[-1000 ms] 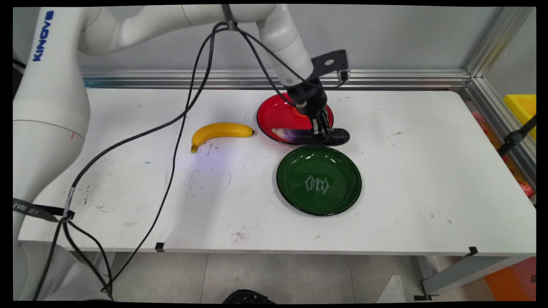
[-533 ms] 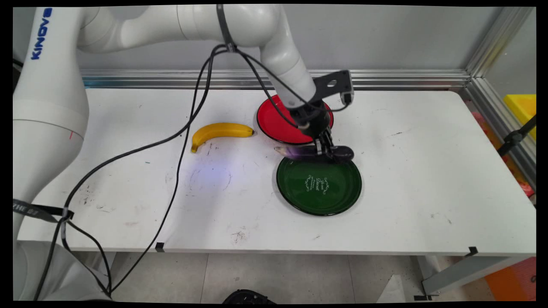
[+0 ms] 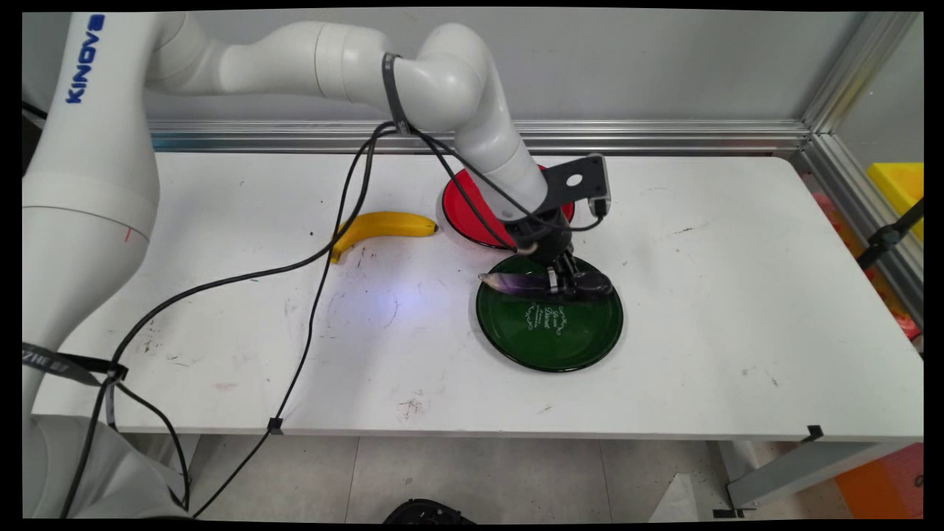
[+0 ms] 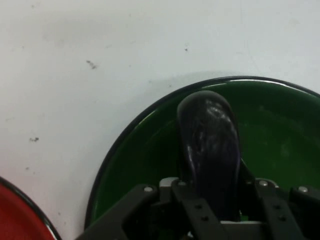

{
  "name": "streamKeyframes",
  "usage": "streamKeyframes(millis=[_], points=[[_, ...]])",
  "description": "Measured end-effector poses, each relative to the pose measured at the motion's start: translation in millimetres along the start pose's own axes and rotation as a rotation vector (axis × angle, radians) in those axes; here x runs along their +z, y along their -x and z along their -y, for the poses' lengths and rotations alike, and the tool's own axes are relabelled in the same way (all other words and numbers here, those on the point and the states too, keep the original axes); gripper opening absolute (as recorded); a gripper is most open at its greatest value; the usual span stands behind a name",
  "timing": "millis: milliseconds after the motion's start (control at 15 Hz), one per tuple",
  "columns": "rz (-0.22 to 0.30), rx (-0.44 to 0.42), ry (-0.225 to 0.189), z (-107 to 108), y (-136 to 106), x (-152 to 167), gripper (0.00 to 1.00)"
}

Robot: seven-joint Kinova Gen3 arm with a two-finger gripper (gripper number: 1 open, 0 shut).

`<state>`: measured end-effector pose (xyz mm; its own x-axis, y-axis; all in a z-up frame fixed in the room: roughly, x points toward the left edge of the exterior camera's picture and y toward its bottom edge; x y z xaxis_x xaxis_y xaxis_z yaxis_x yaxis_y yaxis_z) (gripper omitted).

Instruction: Place the picked object on the green plate

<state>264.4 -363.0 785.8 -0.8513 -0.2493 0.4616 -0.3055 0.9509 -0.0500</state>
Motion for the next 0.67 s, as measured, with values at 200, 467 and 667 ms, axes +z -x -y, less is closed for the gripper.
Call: streamKeyframes(millis=[200,467,667], points=[[0.003,0.012,-0.009,-2,3,9,0.00],[0.004,0.023,-0.016,-5,5,17,1.00],[-0.001,0.024,-0.024,-4,3,19,1.00]])
